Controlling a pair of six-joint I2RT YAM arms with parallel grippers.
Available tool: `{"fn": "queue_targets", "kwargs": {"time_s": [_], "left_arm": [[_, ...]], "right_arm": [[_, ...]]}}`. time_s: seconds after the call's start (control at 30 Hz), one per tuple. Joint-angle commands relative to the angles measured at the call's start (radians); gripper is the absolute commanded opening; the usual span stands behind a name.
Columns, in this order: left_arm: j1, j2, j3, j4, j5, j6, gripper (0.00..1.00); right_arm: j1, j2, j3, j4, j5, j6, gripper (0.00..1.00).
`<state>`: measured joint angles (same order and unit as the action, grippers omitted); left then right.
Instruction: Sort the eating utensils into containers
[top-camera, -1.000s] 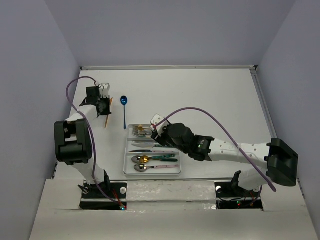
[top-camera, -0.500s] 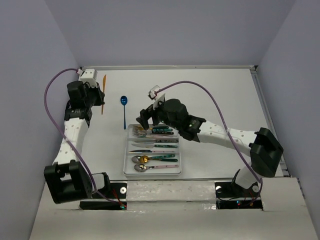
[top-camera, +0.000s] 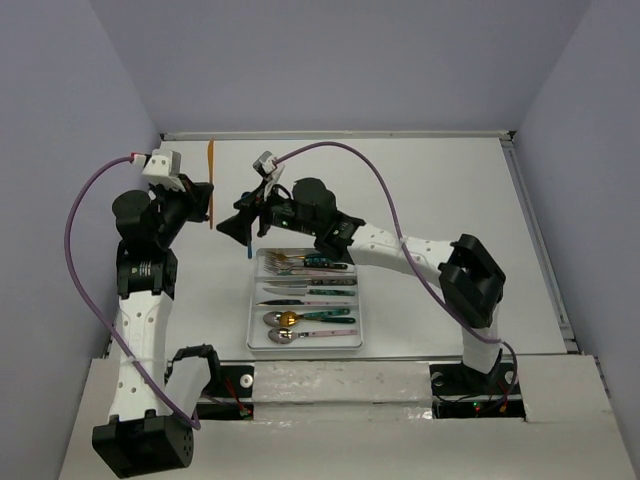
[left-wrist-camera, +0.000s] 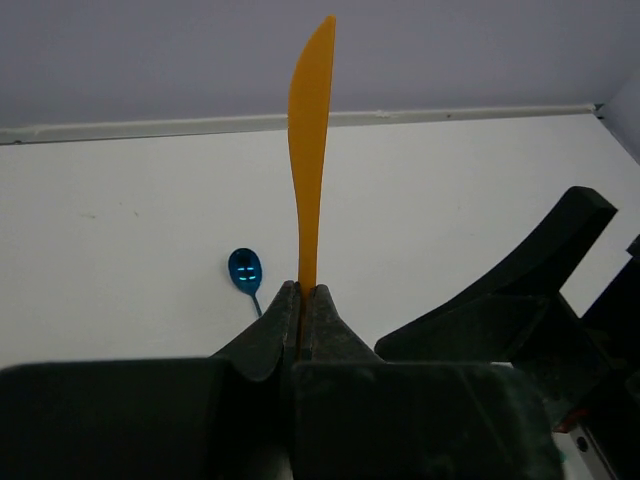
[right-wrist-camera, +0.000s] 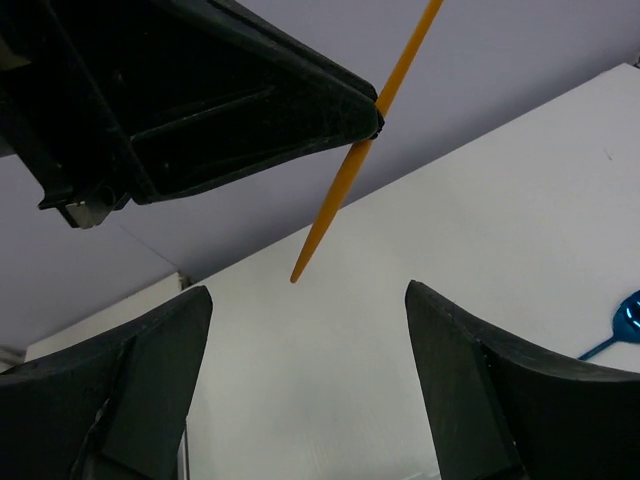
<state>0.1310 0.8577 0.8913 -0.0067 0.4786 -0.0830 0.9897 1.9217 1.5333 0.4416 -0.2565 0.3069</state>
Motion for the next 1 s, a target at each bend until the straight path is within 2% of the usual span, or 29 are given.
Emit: {"fn": "queue_targets", "kwargs": {"time_s": [0.0,0.3,0.47,0.6,0.63,0.7,0.73,0.83,0.87,0.9,0.93,0.97], "left_arm": [[-0.001,-0.040,-0.025,0.071,0.072,-0.067,0.00],[-0.001,-0.060,-0.069,0.106,0.112,-0.115,0.00],[-0.001,-0.085,-0.083,0.123,0.133,-0.138,0.00],[-0.001,-0.091,-0.094,0.123,0.147,-0.152,0.00],[-0.001,-0.092,-0.097,0.123,0.147,-0.152,0.00],[-0.001,-0.094,-0.100,0.119,0.147,-0.144,0.00],[-0.001,-0.095,-0.097,0.110,0.143,-0.140,0.00],[-0.001,-0.100,-0.088,0.076,0.117,-0.104,0.00],[-0.001,-0.103,-0.083,0.062,0.109,-0.087,0.15],[-0.001,-0.108,-0.080,0.051,0.101,-0.069,0.40],[-0.001,-0.111,-0.071,0.021,0.069,-0.032,0.88],[-0.002,-0.114,-0.068,0.008,0.048,-0.015,0.99]], "right_arm": [[0.006,0.028,0.077,0.121,-0.035,0.066,0.82],[0.006,0.126,0.194,0.094,-0.027,0.090,0.73],[0.006,0.157,0.225,0.075,-0.007,0.087,0.64],[0.006,0.164,0.228,0.078,0.010,0.089,0.40],[0.006,0.166,0.229,0.078,0.016,0.090,0.24],[0.006,0.163,0.225,0.075,0.033,0.086,0.04],[0.006,0.152,0.219,0.074,0.048,0.084,0.00],[0.006,0.111,0.170,0.040,0.092,0.017,0.00],[0.006,0.096,0.153,0.025,0.105,-0.015,0.00],[0.006,0.076,0.112,-0.018,0.123,-0.105,0.00],[0.006,0.039,0.093,-0.050,0.135,-0.156,0.00],[0.006,0.022,0.076,-0.096,0.157,-0.199,0.00]]}}
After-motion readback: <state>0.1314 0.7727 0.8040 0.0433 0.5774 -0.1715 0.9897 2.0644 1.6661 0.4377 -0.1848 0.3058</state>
